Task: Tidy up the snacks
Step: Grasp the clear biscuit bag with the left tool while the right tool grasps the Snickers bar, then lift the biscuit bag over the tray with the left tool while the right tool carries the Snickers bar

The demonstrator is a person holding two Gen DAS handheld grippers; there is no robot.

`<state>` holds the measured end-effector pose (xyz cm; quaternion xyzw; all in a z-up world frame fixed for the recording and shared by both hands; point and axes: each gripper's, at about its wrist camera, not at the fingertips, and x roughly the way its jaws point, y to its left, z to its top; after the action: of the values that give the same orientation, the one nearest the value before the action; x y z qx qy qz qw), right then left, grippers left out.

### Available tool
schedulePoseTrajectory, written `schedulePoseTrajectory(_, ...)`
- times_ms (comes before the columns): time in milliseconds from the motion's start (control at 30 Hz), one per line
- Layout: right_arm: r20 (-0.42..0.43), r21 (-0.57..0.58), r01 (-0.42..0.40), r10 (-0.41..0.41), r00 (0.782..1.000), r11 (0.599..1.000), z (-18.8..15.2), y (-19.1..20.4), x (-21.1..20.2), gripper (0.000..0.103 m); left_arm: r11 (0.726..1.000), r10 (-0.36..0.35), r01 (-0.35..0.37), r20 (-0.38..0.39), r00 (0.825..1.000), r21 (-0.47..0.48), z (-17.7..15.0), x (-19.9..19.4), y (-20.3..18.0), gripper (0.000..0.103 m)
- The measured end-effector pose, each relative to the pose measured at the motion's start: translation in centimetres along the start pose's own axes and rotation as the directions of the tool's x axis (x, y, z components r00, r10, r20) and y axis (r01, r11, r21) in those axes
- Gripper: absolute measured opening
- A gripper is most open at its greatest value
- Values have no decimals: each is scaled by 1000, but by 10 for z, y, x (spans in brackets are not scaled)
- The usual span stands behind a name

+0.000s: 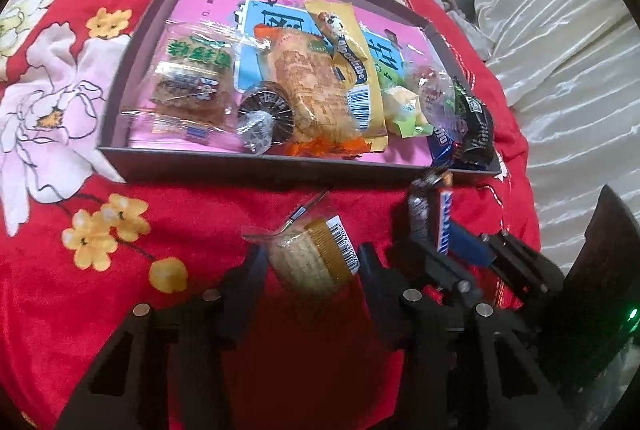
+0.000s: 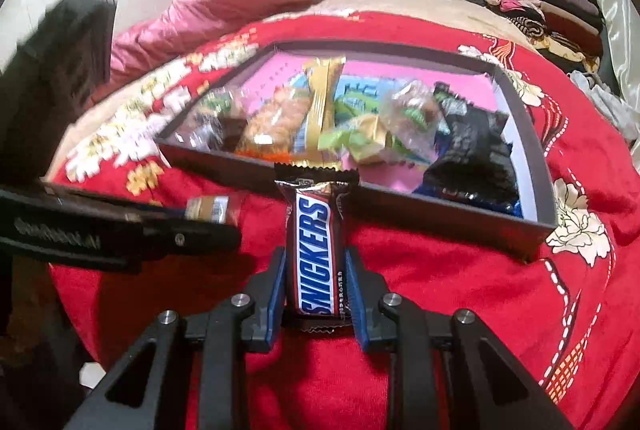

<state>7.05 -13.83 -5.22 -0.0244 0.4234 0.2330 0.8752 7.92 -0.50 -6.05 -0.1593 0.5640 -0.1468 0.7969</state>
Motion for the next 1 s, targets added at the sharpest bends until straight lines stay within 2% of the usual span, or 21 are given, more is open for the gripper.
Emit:
schedulePoseTrajectory(100,36,4,-24,23,999,1000,3,1,-9,28,1000,5,-5,6,1000,13,-3,-9,2,47)
schedulePoseTrajectory(300,51,-14,-47,48,998,999,6,7,-13,28,1000,14,-14,12,1000,10,-2,-19,10,47)
schedulePoseTrajectory(633,86,-7,-65,66,994,998,9,7,-21,28,998,47,-51,99,994,38,4,-50,10,47)
schedulePoseTrajectory(1000,123,0,-80,80,989,997,12,6,-28,28,995,66,-76,149,987,60,6,-64,1,47)
